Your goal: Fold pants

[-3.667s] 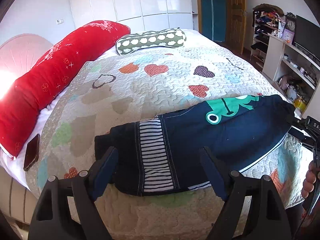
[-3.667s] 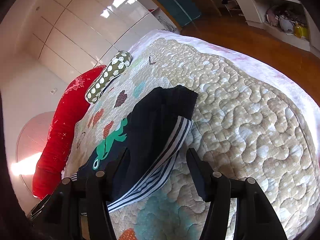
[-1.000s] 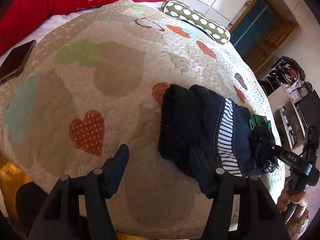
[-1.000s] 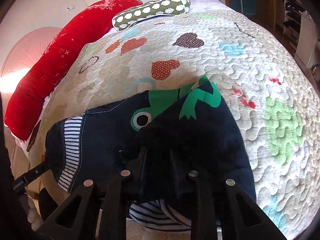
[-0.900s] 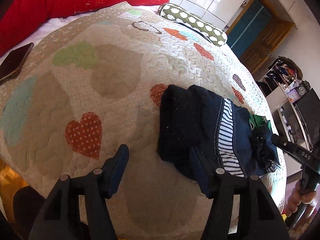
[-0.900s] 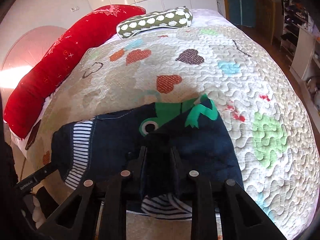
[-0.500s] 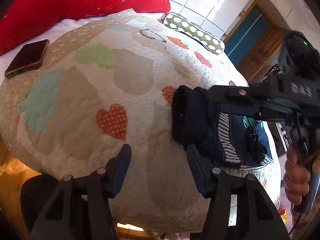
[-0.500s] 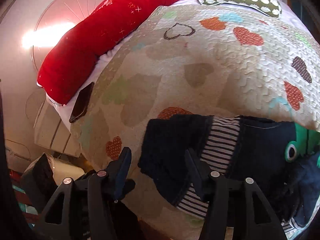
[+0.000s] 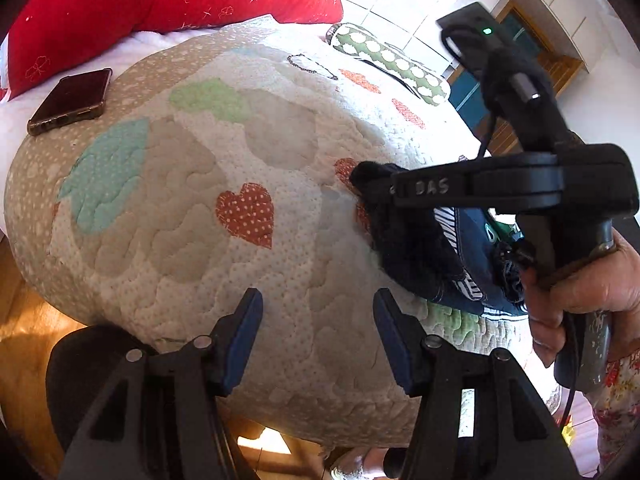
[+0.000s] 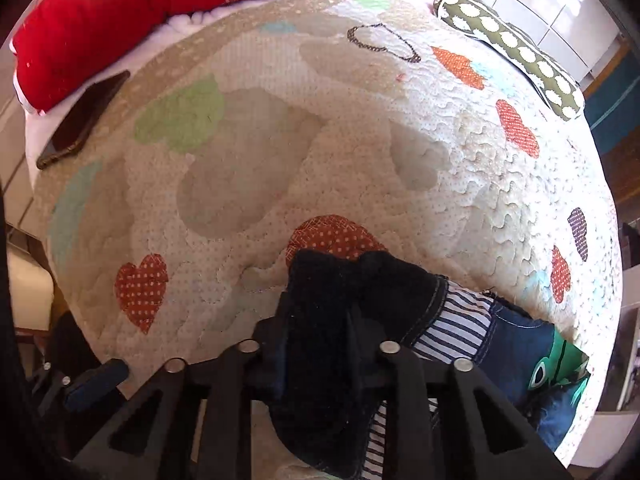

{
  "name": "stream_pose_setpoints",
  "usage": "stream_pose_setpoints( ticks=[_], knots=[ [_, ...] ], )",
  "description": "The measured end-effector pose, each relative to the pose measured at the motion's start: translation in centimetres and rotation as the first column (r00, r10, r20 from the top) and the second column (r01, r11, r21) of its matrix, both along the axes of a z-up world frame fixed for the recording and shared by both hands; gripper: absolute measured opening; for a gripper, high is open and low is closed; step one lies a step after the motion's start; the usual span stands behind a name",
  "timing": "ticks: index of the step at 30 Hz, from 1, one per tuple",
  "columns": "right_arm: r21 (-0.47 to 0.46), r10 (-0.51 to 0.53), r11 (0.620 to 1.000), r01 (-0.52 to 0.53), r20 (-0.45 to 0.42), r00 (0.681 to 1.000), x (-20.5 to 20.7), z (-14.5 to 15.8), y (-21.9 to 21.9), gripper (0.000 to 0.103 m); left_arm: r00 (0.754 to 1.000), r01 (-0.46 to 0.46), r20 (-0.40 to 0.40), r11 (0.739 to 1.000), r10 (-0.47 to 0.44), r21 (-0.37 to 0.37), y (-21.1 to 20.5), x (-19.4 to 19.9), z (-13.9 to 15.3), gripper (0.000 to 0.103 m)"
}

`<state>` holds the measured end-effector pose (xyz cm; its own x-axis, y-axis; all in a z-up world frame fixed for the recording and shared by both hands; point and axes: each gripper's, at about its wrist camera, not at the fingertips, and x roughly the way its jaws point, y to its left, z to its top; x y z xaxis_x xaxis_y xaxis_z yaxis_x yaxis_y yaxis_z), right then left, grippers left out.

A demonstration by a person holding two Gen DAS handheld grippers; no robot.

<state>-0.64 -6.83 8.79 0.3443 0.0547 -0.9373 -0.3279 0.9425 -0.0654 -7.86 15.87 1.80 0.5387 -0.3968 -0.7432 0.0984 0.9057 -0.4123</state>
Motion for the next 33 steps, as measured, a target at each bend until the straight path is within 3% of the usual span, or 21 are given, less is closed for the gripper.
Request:
stream_pose_setpoints(
  ticks=[7, 12, 19, 21, 22, 23, 25, 26, 28, 30, 33],
  knots=[
    [0.239, -0.097, 0.968, 0.071, 0.100, 0.990, -4.2, 4.1, -8.1, 0.016, 0.999, 0.049, 0.018, 0.997, -0.050, 0.058, -2.7, -1.1, 1.4, 0.056],
    [0.452, -0.246, 0.875, 0.174, 0.105, 0.964, -6.8, 6.0, -16.4, 0.016, 0.997, 0.077, 0.010, 0.994, -0.078, 0.084, -4.7, -0.7, 2.1, 0.057],
    [0.598, -0.492, 0.703, 0.385, 0.018, 0.871, -9.6, 5.0, -29.0, 0.016, 0.990, 0.141, 0.001, 0.982, -0.142, 0.126, -9.0, -0.5, 2.9, 0.057],
    [0.573, -0.532, 0.685, 0.450, -0.028, 0.846, -9.8, 3.4, -31.7, 0.021, 0.986, 0.166, -0.013, 0.977, -0.165, 0.134, -10.3, -0.4, 2.9, 0.057],
    [0.516, -0.582, 0.689, 0.508, -0.023, 0.813, -10.1, 2.8, -32.7, 0.022, 0.984, 0.176, -0.019, 0.975, -0.175, 0.139, -11.0, -0.4, 2.9, 0.057],
    [0.473, -0.625, 0.686, 0.553, -0.006, 0.781, -10.4, 3.0, -34.0, 0.032, 0.983, 0.185, -0.020, 0.972, -0.184, 0.145, -11.6, -0.3, 2.9, 0.057],
    [0.521, -0.657, 0.649, 0.555, 0.016, 0.754, -11.8, 3.2, -35.3, 0.044, 0.979, 0.201, -0.012, 0.966, -0.201, 0.165, -12.8, -0.1, 3.2, 0.057],
    [0.561, -0.659, 0.629, 0.538, 0.020, 0.751, -12.4, 3.7, -35.9, 0.044, 0.978, 0.208, -0.008, 0.963, -0.210, 0.173, -13.5, 0.1, 3.3, 0.057],
    [0.617, -0.637, 0.626, 0.477, 0.052, 0.769, -13.2, 5.0, -35.7, 0.044, 0.974, 0.221, -0.001, 0.959, -0.225, 0.178, -14.7, 0.7, 3.7, 0.057],
    [0.692, -0.587, 0.617, 0.376, 0.086, 0.805, -13.7, 6.2, -34.8, 0.044, 0.972, 0.229, 0.017, 0.957, -0.235, 0.176, -15.9, 1.4, 4.2, 0.057],
    [0.795, -0.495, 0.550, 0.256, 0.063, 0.867, -13.3, 6.7, -33.3, 0.044, 0.967, 0.242, 0.042, 0.954, -0.253, 0.178, -18.1, 2.5, 4.4, 0.057]
  ],
)
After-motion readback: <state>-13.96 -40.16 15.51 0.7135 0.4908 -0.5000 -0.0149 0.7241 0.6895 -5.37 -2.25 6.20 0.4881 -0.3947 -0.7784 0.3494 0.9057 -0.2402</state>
